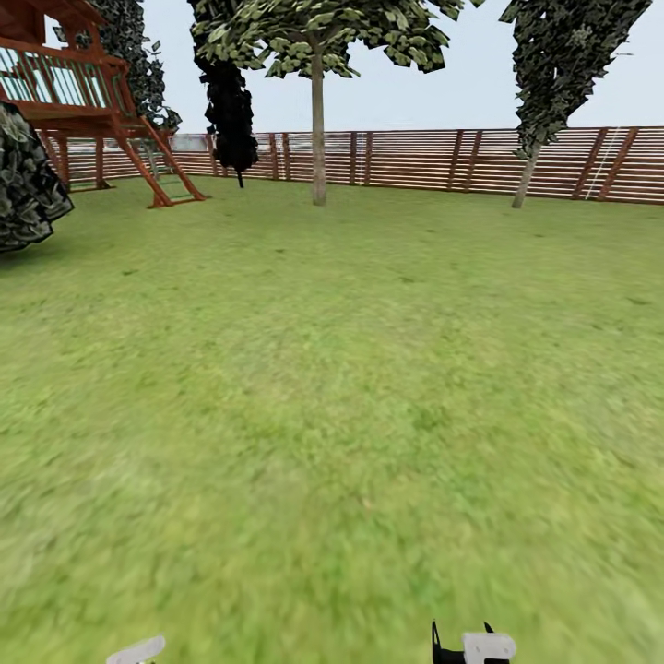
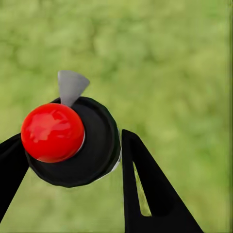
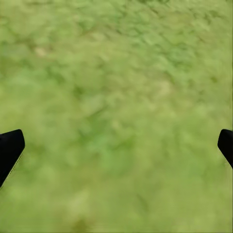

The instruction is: In the garden, pick up the pesticide atomizer on the floor and spray pesticide onto both trees until each tree trunk is fully covered.

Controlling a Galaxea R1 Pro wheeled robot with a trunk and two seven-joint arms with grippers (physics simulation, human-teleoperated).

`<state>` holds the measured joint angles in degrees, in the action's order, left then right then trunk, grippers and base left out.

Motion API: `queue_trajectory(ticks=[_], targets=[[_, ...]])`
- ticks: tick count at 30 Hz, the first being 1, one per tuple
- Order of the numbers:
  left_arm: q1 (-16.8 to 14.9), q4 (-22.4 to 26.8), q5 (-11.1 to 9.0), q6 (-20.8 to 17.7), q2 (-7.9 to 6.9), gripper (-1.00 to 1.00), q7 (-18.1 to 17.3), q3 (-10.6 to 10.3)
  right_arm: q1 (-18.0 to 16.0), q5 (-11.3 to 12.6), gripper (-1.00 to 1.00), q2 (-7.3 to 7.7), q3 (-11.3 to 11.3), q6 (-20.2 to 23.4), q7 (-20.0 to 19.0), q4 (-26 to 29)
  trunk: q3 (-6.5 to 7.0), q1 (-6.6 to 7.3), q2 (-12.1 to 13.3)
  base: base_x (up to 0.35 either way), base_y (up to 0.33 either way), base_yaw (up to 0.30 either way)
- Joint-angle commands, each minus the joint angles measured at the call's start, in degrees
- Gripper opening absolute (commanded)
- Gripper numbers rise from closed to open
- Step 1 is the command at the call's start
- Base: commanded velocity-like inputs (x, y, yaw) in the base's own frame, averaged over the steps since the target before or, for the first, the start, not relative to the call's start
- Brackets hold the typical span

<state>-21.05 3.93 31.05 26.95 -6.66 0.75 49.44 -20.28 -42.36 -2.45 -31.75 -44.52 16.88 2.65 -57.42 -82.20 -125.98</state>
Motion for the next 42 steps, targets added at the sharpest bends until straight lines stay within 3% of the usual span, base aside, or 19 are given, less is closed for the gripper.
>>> queue_trajectory(ticks=[1,42], targets=[[-0.04,-0.07,0.59,0.21,-0.02,-1.0,0.04,0.48,-0.03,-0.61,1.0,-0.01,-0.25,-0.04,0.43,-0.02,-0.05,-0.03,-0.02,0.338,0.0,0.0],[-0.05,-0.07,0.61,0.21,-0.02,-1.0,0.04,0.48,-0.03,-0.61,1.0,-0.03,-0.25,-0.04,0.43,-0.02,-0.05,-0.03,-0.02,0.338,0.0,0.0]])
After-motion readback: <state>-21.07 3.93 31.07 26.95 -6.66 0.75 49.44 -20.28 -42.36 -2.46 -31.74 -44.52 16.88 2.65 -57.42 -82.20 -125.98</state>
